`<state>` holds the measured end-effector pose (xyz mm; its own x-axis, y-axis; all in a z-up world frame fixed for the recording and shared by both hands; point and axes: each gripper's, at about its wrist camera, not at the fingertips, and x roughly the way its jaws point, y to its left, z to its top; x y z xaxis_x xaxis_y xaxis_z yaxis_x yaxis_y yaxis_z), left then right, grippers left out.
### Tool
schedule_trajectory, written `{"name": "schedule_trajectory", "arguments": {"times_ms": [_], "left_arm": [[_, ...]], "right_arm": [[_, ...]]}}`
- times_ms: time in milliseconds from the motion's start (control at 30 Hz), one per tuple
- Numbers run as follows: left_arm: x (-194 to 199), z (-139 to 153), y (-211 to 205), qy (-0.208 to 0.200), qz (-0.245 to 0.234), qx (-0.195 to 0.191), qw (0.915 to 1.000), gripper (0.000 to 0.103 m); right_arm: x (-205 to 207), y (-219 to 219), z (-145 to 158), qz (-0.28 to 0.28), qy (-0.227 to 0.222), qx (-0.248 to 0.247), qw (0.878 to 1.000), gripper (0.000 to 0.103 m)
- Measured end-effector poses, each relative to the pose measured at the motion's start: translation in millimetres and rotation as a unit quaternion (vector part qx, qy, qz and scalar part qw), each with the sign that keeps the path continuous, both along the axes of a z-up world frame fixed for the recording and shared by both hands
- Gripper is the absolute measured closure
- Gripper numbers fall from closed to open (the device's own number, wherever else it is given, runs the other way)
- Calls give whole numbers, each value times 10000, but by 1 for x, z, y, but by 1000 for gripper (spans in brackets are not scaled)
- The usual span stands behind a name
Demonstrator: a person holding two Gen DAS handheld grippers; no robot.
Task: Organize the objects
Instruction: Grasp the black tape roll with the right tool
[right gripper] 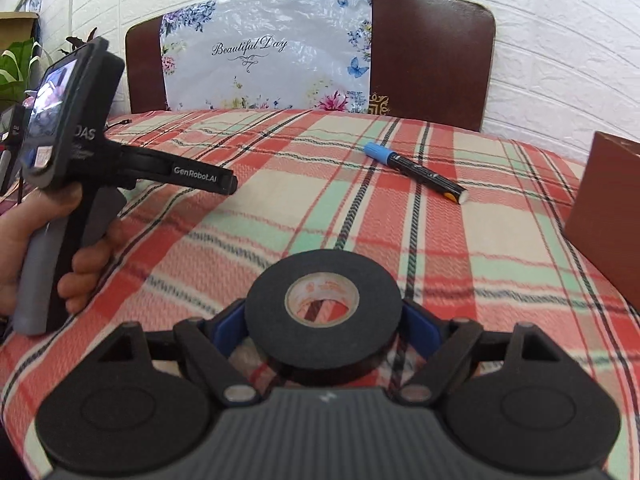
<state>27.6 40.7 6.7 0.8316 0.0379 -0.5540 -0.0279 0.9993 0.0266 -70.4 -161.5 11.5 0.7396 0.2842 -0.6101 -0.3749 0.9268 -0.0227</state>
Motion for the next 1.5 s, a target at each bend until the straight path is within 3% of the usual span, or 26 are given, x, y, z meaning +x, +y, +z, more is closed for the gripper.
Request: {"name": "schedule_trajectory", "arguments": {"times_ms": [167, 1500], "left_arm": [[-13, 0, -4, 34, -1, 92, 10000, 15], [-21, -1, -5, 56, 42, 137, 9999, 13]], "right_arm": [[-7, -7, -1, -96, 37, 106, 9999, 14], [-20, -20, -4, -155, -72, 135, 9998, 9]]}}
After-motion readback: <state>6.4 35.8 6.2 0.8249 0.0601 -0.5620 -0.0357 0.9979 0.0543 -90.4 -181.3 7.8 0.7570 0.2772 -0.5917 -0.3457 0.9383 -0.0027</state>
